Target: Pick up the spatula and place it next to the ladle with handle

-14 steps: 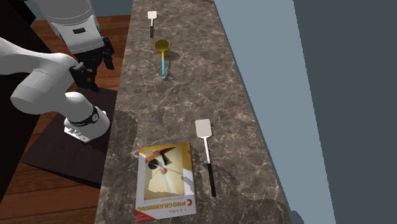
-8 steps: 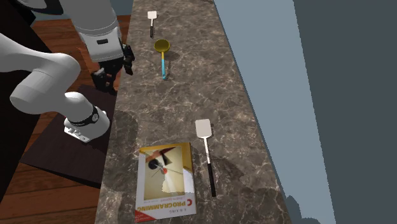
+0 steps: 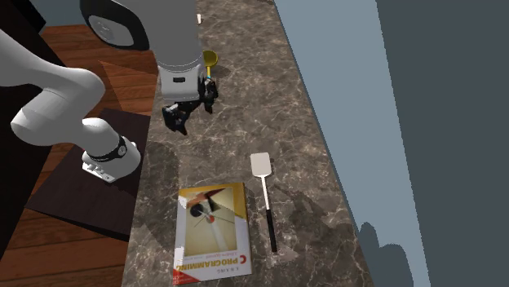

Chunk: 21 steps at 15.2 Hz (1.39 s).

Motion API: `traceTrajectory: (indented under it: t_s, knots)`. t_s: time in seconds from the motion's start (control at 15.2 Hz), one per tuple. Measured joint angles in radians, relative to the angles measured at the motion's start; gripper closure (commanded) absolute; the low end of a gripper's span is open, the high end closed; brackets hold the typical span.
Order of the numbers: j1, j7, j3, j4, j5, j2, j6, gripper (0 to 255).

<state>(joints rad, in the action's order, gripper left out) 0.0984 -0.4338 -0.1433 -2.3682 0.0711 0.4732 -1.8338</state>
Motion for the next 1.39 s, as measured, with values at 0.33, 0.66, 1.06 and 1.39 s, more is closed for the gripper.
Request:
traceTrajectory:
  t_s: [0.33,0.66,1.06,1.39]
  knots:
    - [0.051,-0.194,-0.038,0.086,-0.023,-0.185,-0.125,0]
    - [0.093,-0.385,-0.051,0.173,-0.069,-0.356,-0.230,0]
    - [0.123,-0.608,-0.031,0.324,-0.139,-0.560,-0.305,0]
    - [0.132,-0.746,0.003,0.431,-0.178,-0.686,-0.338,0]
